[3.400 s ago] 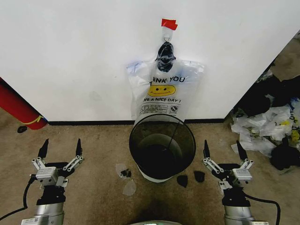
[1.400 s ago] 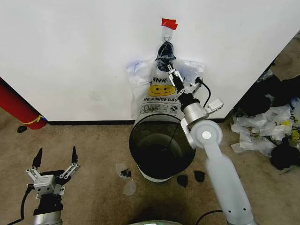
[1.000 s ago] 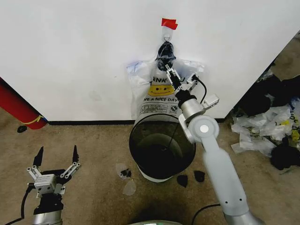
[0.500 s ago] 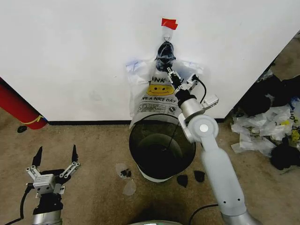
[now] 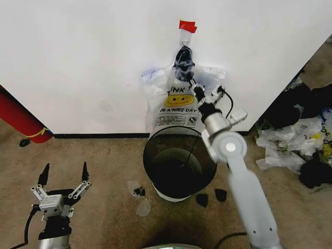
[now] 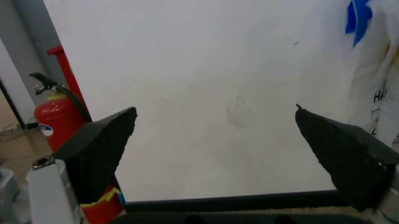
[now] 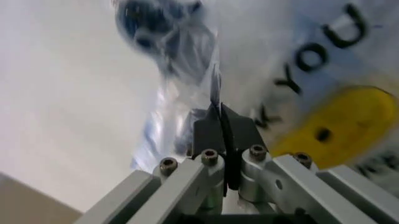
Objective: Pick up the garbage bag from the wall and place it over the trash bin.
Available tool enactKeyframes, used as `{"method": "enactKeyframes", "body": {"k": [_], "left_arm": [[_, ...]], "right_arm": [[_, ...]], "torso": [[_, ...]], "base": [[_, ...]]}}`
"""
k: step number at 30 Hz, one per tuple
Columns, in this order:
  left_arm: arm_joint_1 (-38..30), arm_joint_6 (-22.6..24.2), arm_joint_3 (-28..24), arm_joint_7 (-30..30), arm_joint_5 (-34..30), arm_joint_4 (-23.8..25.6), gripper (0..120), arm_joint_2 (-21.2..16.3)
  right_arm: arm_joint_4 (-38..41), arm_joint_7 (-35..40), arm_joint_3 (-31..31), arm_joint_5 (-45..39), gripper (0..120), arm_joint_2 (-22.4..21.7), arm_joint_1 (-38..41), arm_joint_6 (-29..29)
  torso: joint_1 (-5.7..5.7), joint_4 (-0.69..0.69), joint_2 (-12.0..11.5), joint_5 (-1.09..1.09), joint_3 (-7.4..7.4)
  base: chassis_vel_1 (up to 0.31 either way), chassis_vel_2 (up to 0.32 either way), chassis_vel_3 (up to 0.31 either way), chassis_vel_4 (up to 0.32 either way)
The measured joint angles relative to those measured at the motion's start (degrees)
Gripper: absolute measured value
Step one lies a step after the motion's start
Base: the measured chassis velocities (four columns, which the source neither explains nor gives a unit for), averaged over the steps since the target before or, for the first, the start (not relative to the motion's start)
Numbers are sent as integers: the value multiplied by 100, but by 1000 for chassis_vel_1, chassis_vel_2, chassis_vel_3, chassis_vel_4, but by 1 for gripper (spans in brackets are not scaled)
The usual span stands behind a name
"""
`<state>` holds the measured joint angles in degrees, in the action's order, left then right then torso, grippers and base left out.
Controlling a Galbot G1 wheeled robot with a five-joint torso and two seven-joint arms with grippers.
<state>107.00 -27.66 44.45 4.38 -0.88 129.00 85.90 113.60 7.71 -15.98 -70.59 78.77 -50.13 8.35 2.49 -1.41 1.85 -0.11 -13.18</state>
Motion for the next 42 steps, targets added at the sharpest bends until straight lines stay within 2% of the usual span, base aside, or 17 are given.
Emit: {"method": "enactKeyframes", "body": {"k": [1, 4, 8, 13, 16, 20, 22, 26, 30, 42], "left_arm": [[3, -25, -18, 7, -3, -33, 100, 20], [3, -42, -41, 14, -19, -60, 100, 8], [-7, -43, -48, 16, -39, -63, 100, -27], [-26, -43, -77, 17, -72, -63, 100, -90], [-27, -43, -88, 17, -73, -63, 100, -97], [-2, -64, -130, 17, -100, -63, 100, -146], [4, -70, -129, 17, -115, -63, 100, -158], [-8, -108, -110, 17, -213, -115, 100, -216], [-36, -114, -109, 17, -243, -151, 100, -226], [-159, -98, -126, 8, -273, -231, 100, -242]], "right_arm": [[268, -132, -78, 323, 0, -93, -428, 0], [665, -258, -290, 629, 0, -157, -986, -3], [850, -350, -383, 839, 0, -206, -1300, -34], [1336, -541, -584, 1193, 0, -268, -2057, -120], [1435, -576, -608, 1273, 0, -272, -2188, -144], [2055, -844, -714, 1824, 0, -314, -3053, -375], [2137, -887, -727, 1919, 0, -315, -3171, -417], [2430, -1103, -706, 2786, 0, -321, -3813, -871], [2486, -1176, -640, 3167, 0, -276, -4126, -1140], [2131, -1688, -544, 4490, 0, -56, -5309, -2481]], "torso": [[0, -1, 0, -1, 0], [0, 0, 0, -1, 0], [0, 0, 0, -1, 0], [0, -2, 0, -1, 1], [0, 1, 0, -1, 1], [0, 0, 1, -2, 0], [0, 0, 0, -1, 1], [-1, 0, 0, -2, 0], [-1, 0, 0, -2, 0], [0, 0, -1, -1, 0]], "base": [[0, 0, 0, 0], [0, 0, 0, 0], [0, 0, 0, 0], [0, 0, 0, 0], [0, 0, 0, 0], [0, 0, 0, 0], [0, 0, 0, 0], [0, 0, 0, 0], [0, 0, 0, 0], [0, 0, 0, 0]]}}
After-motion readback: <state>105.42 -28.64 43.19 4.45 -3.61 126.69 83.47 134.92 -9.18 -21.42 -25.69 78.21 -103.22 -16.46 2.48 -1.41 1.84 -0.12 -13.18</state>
